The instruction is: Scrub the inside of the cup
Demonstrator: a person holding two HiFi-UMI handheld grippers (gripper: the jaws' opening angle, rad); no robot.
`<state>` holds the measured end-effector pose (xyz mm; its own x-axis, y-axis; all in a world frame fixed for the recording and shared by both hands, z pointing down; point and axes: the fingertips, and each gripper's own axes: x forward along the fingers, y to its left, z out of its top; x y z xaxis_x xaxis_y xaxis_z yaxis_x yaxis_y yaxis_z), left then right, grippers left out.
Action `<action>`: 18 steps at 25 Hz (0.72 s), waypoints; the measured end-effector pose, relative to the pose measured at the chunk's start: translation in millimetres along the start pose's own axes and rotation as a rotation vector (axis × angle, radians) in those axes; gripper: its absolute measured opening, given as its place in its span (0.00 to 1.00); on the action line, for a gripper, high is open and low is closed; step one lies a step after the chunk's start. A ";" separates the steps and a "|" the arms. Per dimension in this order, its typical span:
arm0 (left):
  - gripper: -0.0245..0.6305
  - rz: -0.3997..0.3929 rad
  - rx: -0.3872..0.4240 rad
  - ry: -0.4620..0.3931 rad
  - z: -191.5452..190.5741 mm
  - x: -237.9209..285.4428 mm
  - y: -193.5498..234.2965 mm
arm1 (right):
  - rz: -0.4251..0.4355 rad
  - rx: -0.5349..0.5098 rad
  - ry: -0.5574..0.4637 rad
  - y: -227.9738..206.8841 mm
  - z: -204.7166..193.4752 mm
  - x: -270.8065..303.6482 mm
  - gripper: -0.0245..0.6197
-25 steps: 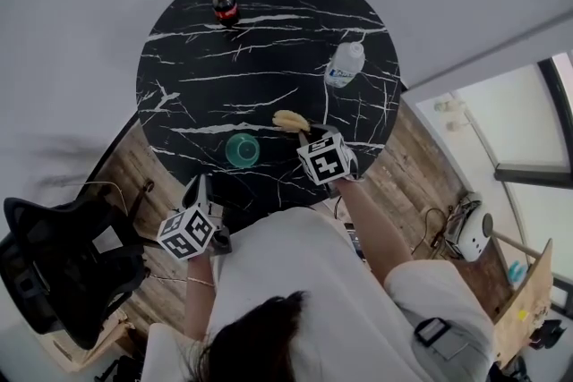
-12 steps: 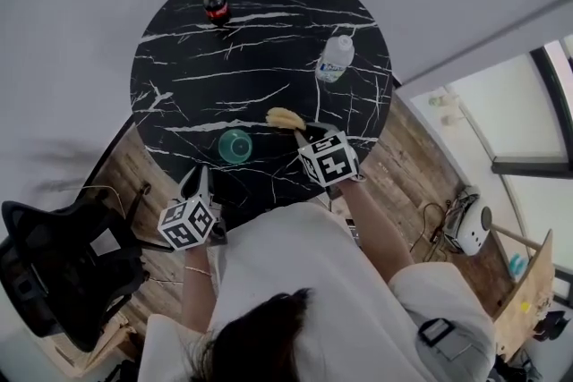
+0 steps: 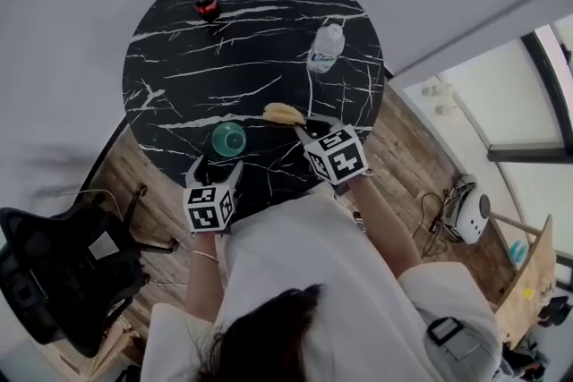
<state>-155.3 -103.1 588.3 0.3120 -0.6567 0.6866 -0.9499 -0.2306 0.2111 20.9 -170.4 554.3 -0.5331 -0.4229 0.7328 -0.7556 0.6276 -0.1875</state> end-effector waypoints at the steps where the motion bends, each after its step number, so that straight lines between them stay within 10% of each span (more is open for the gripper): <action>1: 0.60 -0.005 0.006 0.001 1.1 3.5 -2.6 | -0.004 -0.003 0.001 -0.2 -0.8 -1.3 0.14; 18: 0.63 -0.021 0.028 0.041 17.8 56.8 -15.6 | -0.042 0.044 0.015 -4.5 -21.3 -16.6 0.14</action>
<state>-122.4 -149.7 611.6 0.3302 -0.6215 0.7104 -0.9420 -0.2643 0.2067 41.2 -152.2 556.9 -0.4954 -0.4381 0.7501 -0.7934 0.5799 -0.1853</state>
